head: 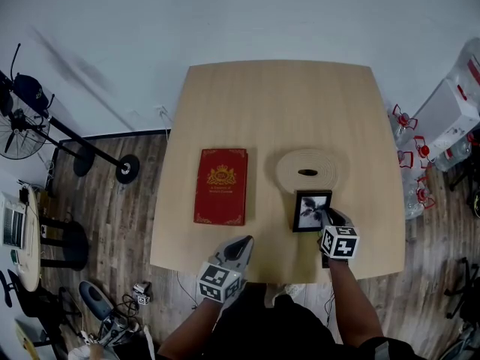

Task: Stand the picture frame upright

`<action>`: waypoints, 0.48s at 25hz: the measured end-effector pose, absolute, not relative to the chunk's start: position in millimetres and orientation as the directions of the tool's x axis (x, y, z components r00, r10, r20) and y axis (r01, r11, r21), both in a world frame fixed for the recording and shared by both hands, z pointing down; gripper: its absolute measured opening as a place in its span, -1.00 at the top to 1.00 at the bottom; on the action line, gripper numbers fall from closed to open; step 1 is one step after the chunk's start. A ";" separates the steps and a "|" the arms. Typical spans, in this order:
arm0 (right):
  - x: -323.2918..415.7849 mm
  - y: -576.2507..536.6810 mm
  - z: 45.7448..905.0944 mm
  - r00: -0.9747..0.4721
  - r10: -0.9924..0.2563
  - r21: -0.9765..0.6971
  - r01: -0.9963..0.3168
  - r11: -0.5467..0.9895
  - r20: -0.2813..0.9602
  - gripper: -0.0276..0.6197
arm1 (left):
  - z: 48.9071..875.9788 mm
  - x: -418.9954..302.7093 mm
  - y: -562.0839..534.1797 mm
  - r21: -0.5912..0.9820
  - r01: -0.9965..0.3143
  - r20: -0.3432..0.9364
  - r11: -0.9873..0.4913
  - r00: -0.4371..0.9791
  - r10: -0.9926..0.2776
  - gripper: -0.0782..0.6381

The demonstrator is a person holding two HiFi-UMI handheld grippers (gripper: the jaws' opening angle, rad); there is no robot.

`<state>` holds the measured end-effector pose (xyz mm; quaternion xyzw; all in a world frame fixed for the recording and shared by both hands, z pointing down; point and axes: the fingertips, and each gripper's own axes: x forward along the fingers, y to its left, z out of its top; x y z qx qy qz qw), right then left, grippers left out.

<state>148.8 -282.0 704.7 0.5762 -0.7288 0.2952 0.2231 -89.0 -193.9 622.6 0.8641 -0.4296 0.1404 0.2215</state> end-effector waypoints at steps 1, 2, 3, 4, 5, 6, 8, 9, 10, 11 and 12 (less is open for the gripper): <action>148.8 -282.2 704.7 -0.233 -0.709 -0.167 -0.973 0.163 0.666 0.71 | 622.6 -88.7 -193.9 0.265 -0.804 0.433 -0.532 0.592 -0.679 0.77; 148.7 -282.3 704.8 -0.230 -0.709 -0.165 -0.973 0.161 0.666 0.71 | 622.5 -88.1 -194.0 0.267 -0.803 0.433 -0.532 0.593 -0.678 0.77; 148.6 -282.2 705.0 -0.231 -0.710 -0.169 -0.973 0.158 0.666 0.71 | 622.4 -87.3 -193.9 0.268 -0.802 0.432 -0.534 0.595 -0.677 0.77; 148.6 -282.0 705.4 -0.235 -0.710 -0.180 -0.972 0.153 0.664 0.71 | 622.4 -86.5 -193.8 0.269 -0.801 0.431 -0.535 0.597 -0.676 0.77; 148.6 -281.7 705.7 -0.241 -0.709 -0.193 -0.970 0.149 0.662 0.71 | 622.3 -85.8 -193.8 0.271 -0.799 0.430 -0.537 0.599 -0.676 0.77; 148.5 -281.4 705.9 -0.249 -0.708 -0.203 -0.968 0.150 0.661 0.71 | 622.1 -85.4 -194.0 0.271 -0.799 0.428 -0.537 0.600 -0.676 0.77; 147.8 -280.4 704.5 -0.264 -0.705 -0.215 -0.963 0.160 0.658 0.65 | 621.4 -85.4 -194.7 0.270 -0.799 0.425 -0.537 0.600 -0.678 0.77; 147.5 -279.4 702.6 -0.268 -0.706 -0.216 -0.962 0.165 0.655 0.62 | 621.0 -85.5 -194.9 0.269 -0.799 0.425 -0.538 0.600 -0.678 0.77; 147.5 -278.2 700.4 -0.269 -0.709 -0.216 -0.962 0.167 0.652 0.61 | 620.9 -85.6 -194.9 0.268 -0.798 0.425 -0.539 0.601 -0.677 0.77; 147.7 -276.9 698.2 -0.268 -0.712 -0.213 -0.962 0.168 0.649 0.61 | 620.9 -85.4 -195.0 0.268 -0.797 0.426 -0.541 0.602 -0.676 0.77; 148.0 -275.9 695.9 -0.267 -0.716 -0.211 -0.963 0.169 0.645 0.60 | 620.8 -85.0 -195.3 0.267 -0.796 0.427 -0.543 0.603 -0.674 0.77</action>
